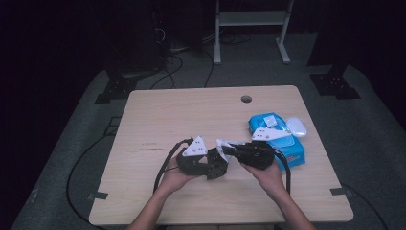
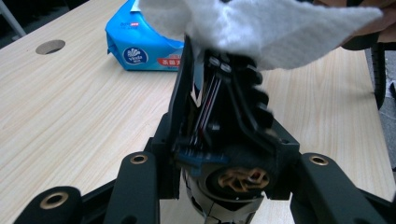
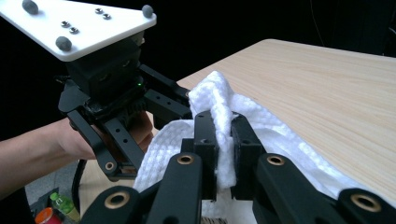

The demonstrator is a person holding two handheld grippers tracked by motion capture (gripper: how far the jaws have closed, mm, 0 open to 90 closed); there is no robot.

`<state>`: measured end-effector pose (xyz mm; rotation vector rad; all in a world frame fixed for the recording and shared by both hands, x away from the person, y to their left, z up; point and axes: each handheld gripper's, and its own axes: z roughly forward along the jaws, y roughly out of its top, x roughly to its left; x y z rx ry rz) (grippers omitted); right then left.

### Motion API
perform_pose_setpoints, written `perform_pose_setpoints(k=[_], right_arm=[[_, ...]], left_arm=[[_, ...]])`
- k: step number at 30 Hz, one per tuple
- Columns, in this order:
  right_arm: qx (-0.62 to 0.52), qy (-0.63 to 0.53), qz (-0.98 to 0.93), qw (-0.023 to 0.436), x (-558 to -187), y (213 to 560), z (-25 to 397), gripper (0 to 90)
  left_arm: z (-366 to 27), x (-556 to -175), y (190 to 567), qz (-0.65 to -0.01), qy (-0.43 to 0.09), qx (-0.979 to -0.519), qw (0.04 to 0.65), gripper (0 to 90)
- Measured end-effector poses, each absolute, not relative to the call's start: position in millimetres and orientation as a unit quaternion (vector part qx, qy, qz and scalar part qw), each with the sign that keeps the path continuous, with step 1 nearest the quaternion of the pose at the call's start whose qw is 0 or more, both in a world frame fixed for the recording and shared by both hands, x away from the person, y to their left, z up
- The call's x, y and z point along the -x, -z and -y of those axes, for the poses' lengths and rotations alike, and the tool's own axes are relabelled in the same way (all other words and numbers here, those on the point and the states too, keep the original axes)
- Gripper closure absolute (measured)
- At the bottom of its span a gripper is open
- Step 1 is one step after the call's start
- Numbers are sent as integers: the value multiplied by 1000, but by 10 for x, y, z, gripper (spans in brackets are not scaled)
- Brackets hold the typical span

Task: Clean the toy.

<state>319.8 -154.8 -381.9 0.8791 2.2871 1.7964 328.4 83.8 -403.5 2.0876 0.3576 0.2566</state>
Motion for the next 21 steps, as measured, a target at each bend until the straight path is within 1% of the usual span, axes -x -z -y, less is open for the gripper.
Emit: perform_pose_setpoints(k=[7, 13, 16, 21], right_arm=[[-282, -590, -755, 55, -3175, 3797, 1479, 831], [-293, -595, -746, 55, -3200, 3792, 1545, 830], [-306, -596, -741, 42, -3232, 3844, 1572, 830], [-301, -584, -753, 28, -3239, 3925, 1445, 829]], left_arm=[[-865, -3281, 4036, -148, -103, -854, 488, 571], [-951, -3277, 4040, -153, -97, -856, 485, 573], [-1031, -3256, 4045, -157, -98, -857, 481, 572], [-1181, -3212, 4068, -166, -97, -860, 473, 569]])
